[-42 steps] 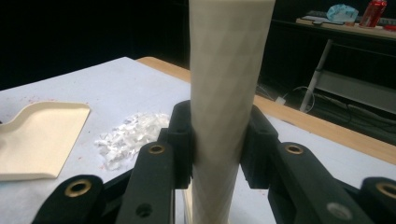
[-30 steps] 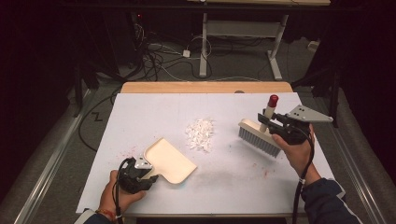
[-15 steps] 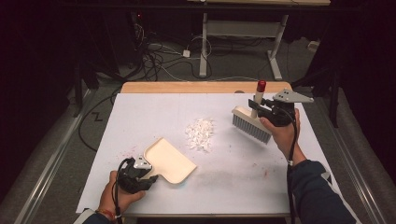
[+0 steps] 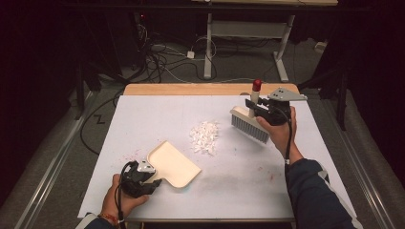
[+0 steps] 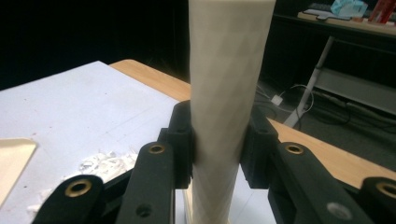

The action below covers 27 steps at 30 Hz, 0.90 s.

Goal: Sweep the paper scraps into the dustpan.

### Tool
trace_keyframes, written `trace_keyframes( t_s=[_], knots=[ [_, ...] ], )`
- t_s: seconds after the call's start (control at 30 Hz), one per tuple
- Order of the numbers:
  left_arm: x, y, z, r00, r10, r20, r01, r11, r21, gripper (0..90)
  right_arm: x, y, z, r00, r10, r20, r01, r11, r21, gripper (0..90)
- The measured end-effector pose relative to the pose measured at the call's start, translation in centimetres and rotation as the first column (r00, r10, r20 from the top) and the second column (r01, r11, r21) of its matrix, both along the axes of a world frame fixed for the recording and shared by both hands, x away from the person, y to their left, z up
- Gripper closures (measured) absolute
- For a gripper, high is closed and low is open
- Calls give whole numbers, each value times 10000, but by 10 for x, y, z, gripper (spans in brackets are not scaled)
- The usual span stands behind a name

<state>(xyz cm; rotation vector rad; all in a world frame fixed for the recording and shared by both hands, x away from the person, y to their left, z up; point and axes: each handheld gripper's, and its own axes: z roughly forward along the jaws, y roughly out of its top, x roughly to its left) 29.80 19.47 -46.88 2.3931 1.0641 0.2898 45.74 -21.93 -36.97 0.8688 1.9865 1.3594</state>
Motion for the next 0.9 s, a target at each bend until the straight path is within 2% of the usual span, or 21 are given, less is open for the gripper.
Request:
trace_keyframes(
  t_s=[0.1,0.23,0.3,0.4,0.53,0.63,0.8,0.9],
  knots=[
    [1,-2,1,10000,-55,8,55,9999,102,636,5,8,-1,10000,-49,-21,49,10000,3,702],
    [1,-3,0,10000,-68,-10,68,10000,71,636,15,22,1,9997,-146,218,147,9999,-20,702],
    [2,-3,1,10000,-91,12,91,9999,109,637,21,29,2,9995,-173,278,168,9997,186,702],
    [2,-4,1,9999,-126,-40,126,9999,107,637,30,42,1,9990,-217,389,207,9995,251,702],
    [3,-5,1,9999,-112,-86,113,9999,86,637,40,61,-6,9991,-29,434,25,10000,84,702],
    [2,-4,1,9999,-113,-85,113,9999,66,637,44,73,-12,9961,-73,874,75,10000,-26,702],
    [3,-4,1,9999,-127,-101,128,9999,49,637,50,88,-23,9966,19,822,8,9995,-322,702],
    [3,-5,0,9999,-102,-112,102,9999,24,637,51,91,-26,9964,247,815,-233,9996,-186,703]
  ],
)
